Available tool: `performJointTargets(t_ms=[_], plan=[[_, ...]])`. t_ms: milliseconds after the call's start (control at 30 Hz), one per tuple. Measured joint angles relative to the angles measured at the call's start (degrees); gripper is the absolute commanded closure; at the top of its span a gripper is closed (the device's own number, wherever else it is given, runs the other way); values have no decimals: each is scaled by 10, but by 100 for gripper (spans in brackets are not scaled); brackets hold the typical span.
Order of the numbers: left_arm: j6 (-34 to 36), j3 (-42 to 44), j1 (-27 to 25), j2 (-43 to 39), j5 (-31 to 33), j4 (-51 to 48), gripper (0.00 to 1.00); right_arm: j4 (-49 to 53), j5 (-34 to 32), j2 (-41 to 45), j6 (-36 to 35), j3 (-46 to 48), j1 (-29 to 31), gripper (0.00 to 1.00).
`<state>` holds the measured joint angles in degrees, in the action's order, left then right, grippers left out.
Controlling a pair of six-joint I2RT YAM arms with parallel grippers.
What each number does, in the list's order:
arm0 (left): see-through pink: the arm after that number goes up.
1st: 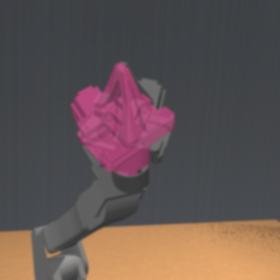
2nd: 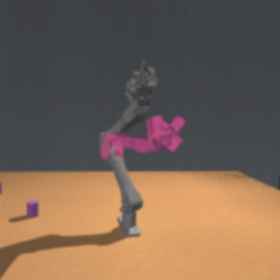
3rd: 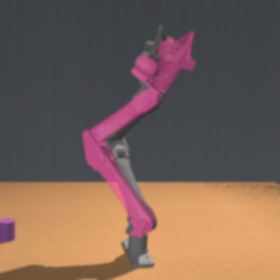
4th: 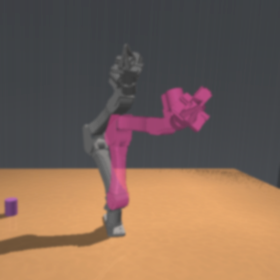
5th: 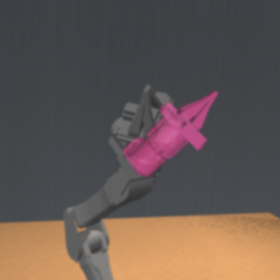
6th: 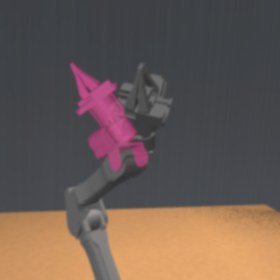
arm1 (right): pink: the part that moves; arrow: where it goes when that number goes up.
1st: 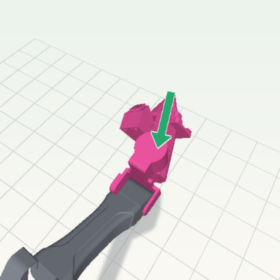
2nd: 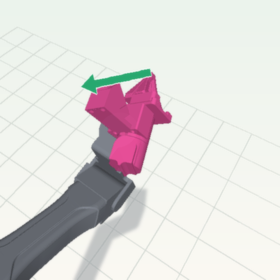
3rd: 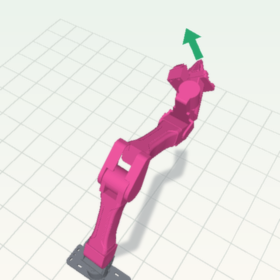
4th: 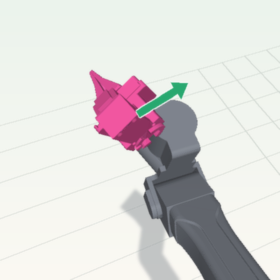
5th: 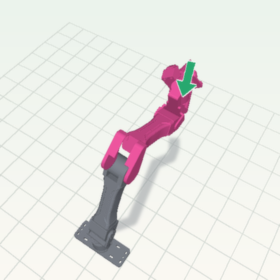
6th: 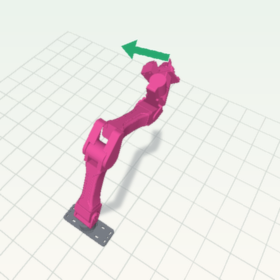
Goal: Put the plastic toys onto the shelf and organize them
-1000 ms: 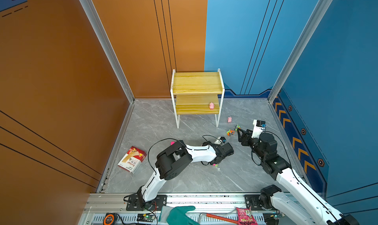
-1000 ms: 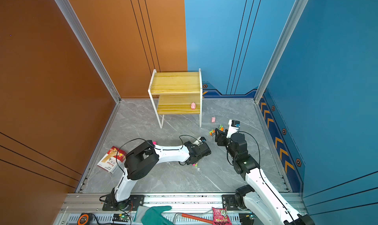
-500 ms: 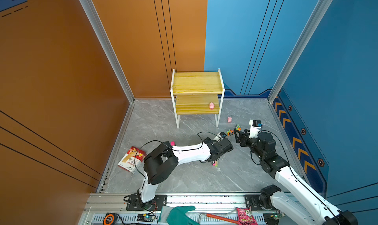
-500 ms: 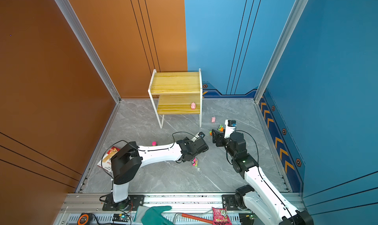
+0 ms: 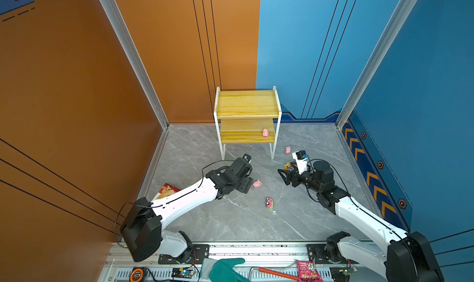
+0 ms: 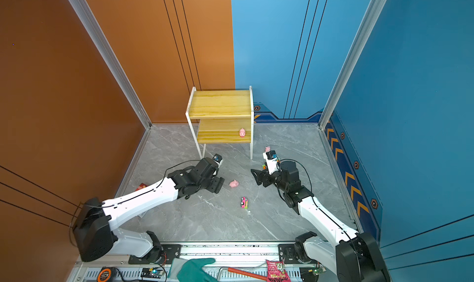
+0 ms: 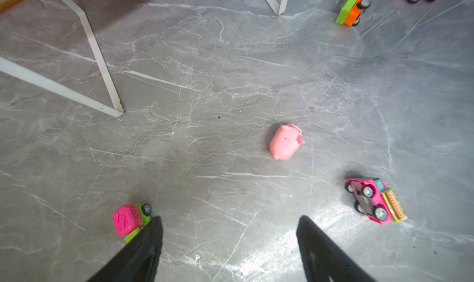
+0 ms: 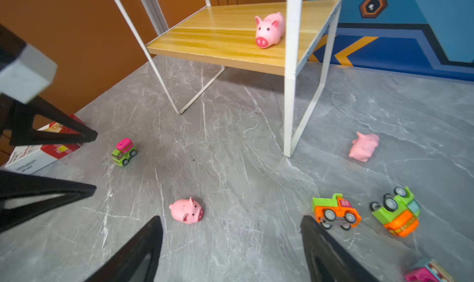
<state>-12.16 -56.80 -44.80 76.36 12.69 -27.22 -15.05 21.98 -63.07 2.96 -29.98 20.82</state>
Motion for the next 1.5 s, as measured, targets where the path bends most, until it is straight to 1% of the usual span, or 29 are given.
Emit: performJointTargets(t_ms=[133, 233, 333, 433, 567, 667, 767, 1033, 1233, 1433, 1500], plan=[[21, -12, 26, -57, -54, -30, 0, 10, 34, -51, -59, -35, 23, 16], [41, -43, 60, -66, -100, -61, 2, 41, 31, -94, -120, -82, 61, 17], [56, -52, 108, -77, -148, -78, 2, 81, 16, -145, -193, -135, 103, 18], [68, -51, 149, -89, -189, -93, 2, 108, -7, -191, -262, -164, 136, 18], [78, -42, 176, -104, -223, -95, 2, 157, -35, -242, -327, -185, 159, 19], [83, -21, 183, -118, -241, -90, 2, 192, -56, -277, -365, -210, 161, 20], [83, -5, 186, -125, -259, -91, 2, 219, -68, -303, -391, -233, 163, 22], [85, -4, 201, -126, -287, -89, 1, 257, -84, -361, -433, -272, 173, 29], [85, -4, 209, -126, -298, -85, 1, 275, -88, -391, -454, -299, 179, 40], [85, -4, 215, -126, -301, -83, 1, 288, -88, -415, -466, -324, 184, 55], [85, -4, 219, -126, -302, -82, 0, 294, -88, -417, -467, -328, 185, 58]])
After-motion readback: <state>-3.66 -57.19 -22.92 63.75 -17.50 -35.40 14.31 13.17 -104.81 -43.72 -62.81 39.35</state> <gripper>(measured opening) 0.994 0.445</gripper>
